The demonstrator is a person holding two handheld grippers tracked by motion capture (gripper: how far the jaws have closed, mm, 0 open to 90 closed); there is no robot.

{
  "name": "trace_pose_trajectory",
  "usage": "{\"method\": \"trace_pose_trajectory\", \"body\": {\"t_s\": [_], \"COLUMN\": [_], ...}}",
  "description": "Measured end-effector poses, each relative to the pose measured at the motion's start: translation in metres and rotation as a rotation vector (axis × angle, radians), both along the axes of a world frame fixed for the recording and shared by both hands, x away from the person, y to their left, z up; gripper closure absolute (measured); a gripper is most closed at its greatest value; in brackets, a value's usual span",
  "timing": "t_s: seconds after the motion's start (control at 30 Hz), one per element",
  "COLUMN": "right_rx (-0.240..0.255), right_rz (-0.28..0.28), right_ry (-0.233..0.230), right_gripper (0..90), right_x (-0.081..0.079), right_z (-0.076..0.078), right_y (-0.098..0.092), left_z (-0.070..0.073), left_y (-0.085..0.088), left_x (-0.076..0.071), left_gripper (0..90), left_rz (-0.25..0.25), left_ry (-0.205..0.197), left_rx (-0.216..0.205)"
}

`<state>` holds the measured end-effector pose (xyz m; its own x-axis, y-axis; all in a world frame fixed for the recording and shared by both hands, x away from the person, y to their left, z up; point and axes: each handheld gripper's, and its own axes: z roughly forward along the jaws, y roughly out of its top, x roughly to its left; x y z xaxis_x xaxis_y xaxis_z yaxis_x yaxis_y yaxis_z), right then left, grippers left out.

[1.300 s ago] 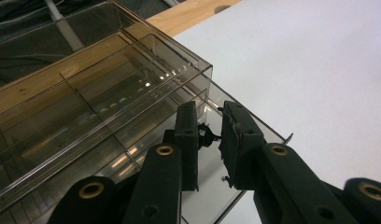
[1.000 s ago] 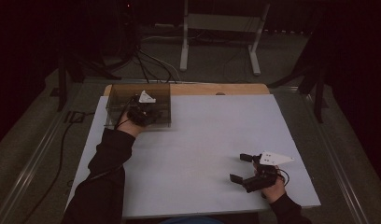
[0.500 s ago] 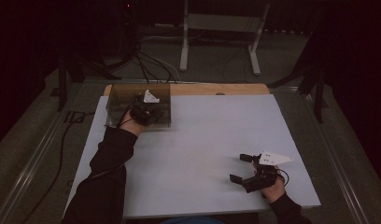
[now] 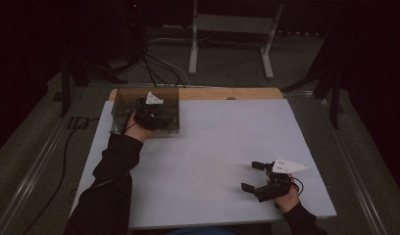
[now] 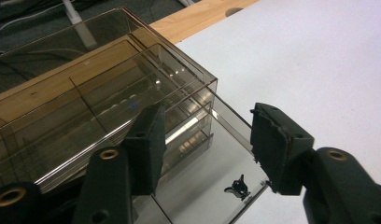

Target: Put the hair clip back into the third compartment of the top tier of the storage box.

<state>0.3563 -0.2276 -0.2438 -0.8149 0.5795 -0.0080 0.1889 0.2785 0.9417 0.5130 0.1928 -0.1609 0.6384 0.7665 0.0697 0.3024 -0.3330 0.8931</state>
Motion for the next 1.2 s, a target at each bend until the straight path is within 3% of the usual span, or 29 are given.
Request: {"method": "trace_pose_trajectory", "body": {"t_s": [0.2, 0.4, 0.63, 0.73, 0.87, 1.13, 1.2], "right_rx": [0.0, 0.001, 0.0, 0.0, 0.005, 0.003, 0.003], "right_rz": [-0.004, -0.005, -0.003, -0.002, -0.002, -0.001, -0.004], "right_ry": [-0.001, 0.0, 0.0, -0.001, 0.002, 0.001, 0.003], "right_gripper": [0.0, 0.0, 0.0, 0.0, 0.0, 0.0, 0.0], "right_x": [0.0, 0.0, 0.001, 0.0, 0.001, 0.001, 0.001], "right_z": [0.0, 0.0, 0.0, 0.0, 0.0, 0.0, 0.0], "right_y": [-0.001, -0.001, 0.0, 0.0, -0.001, 0.0, 0.0], "left_z": [0.005, 0.013, 0.016, 0.018, 0.021, 0.027, 0.03], "left_y": [0.004, 0.006, 0.002, 0.003, 0.004, 0.005, 0.005], "left_x": [-0.004, -0.007, -0.011, -0.012, -0.013, -0.02, -0.023], "left_gripper": [34.7, 20.1, 12.4, 6.0, 3.8, 0.5, 0.5], "left_rz": [0.004, 0.028, 0.033, 0.003, -0.008, -0.067, -0.103], "left_ry": [0.017, 0.023, 0.019, 0.038, 0.043, 0.025, 0.0], "left_rx": [-0.059, -0.075, -0.092, -0.112, -0.132, -0.15, -0.161]}}
